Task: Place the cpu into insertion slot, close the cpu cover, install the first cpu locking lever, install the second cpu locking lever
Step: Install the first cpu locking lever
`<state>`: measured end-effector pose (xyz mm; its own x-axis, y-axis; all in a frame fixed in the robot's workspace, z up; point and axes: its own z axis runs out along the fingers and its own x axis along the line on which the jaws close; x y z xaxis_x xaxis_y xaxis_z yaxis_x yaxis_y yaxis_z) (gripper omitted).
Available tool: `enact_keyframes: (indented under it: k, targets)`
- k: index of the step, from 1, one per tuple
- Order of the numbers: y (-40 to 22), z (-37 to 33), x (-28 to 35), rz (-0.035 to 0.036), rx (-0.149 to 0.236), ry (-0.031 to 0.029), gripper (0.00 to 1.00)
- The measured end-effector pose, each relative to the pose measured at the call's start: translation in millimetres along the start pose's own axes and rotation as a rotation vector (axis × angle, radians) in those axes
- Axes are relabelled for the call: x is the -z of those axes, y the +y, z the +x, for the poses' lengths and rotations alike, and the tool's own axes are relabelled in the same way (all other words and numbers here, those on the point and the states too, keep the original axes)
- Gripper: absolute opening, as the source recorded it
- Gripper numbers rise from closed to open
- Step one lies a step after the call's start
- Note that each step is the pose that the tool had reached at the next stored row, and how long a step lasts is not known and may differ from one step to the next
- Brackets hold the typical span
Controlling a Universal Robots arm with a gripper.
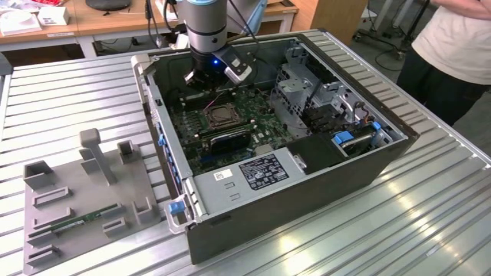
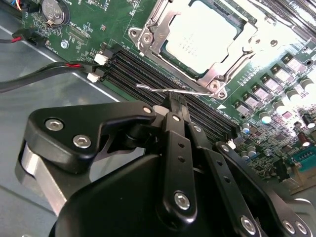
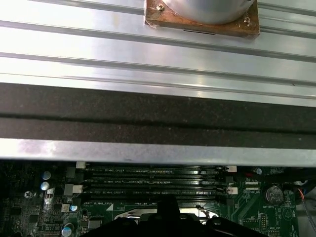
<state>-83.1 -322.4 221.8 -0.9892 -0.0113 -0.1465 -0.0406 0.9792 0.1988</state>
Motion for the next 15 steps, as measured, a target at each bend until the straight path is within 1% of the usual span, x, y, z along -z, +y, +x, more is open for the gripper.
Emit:
enact_keyframes:
  k: [6,11,15]
  targets:
    - [-0.6,0.5,-3.3,0.0,0.0,0.0,0.11]
    - [-0.7,0.5,-3.7,0.0001,0.0,0.0,0.11]
    - [-1.1,0.2,-5.4,-0.0001,0.0,-0.0001,0.11]
